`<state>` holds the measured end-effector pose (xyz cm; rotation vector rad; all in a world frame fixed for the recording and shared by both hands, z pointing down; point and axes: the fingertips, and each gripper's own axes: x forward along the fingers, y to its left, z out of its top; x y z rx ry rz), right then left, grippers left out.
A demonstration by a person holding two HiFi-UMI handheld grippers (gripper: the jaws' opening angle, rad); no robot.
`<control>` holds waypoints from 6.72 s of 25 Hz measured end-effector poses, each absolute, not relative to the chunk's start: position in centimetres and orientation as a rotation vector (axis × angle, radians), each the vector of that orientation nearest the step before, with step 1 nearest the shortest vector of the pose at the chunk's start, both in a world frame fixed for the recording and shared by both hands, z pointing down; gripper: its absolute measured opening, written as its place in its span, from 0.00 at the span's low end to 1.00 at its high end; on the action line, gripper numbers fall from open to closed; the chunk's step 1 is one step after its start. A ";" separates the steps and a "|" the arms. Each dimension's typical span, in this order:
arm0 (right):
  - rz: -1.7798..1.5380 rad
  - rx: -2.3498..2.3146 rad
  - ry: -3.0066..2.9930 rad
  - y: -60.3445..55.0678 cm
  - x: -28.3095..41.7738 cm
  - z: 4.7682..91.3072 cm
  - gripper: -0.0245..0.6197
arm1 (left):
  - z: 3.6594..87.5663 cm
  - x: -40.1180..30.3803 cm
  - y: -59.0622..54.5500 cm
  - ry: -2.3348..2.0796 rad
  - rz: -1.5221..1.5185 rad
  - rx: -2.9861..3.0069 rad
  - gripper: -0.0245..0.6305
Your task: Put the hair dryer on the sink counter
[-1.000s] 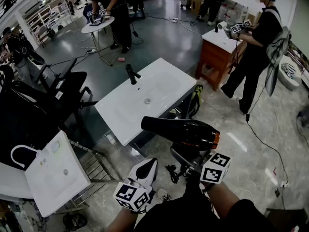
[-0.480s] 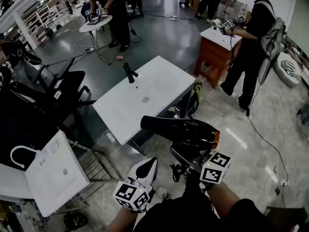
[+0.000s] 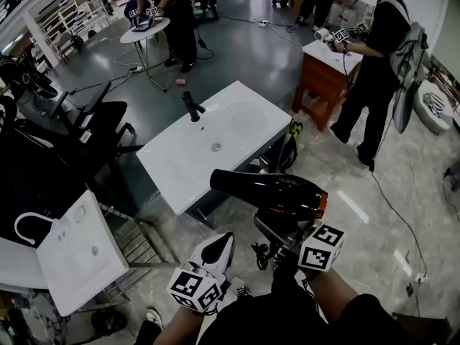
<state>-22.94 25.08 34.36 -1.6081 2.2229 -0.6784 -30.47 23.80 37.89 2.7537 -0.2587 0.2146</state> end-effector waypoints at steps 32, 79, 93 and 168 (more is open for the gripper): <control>-0.748 -1.372 2.392 22.3 -7.4 34.0 0.15 | 36.6 -15.6 22.7 -0.589 0.160 2.723 0.04; -0.609 -1.492 2.329 1.5 -3.9 29.5 0.15 | 36.3 -13.4 2.6 -0.443 0.128 2.744 0.04; -0.577 -1.345 2.461 -4.9 -3.1 27.9 0.15 | 36.4 -12.4 -1.4 -0.611 0.088 2.720 0.04; -1.589 -0.677 2.673 -23.8 4.0 57.7 0.15 | 48.5 1.4 -11.7 -1.148 0.111 2.332 0.04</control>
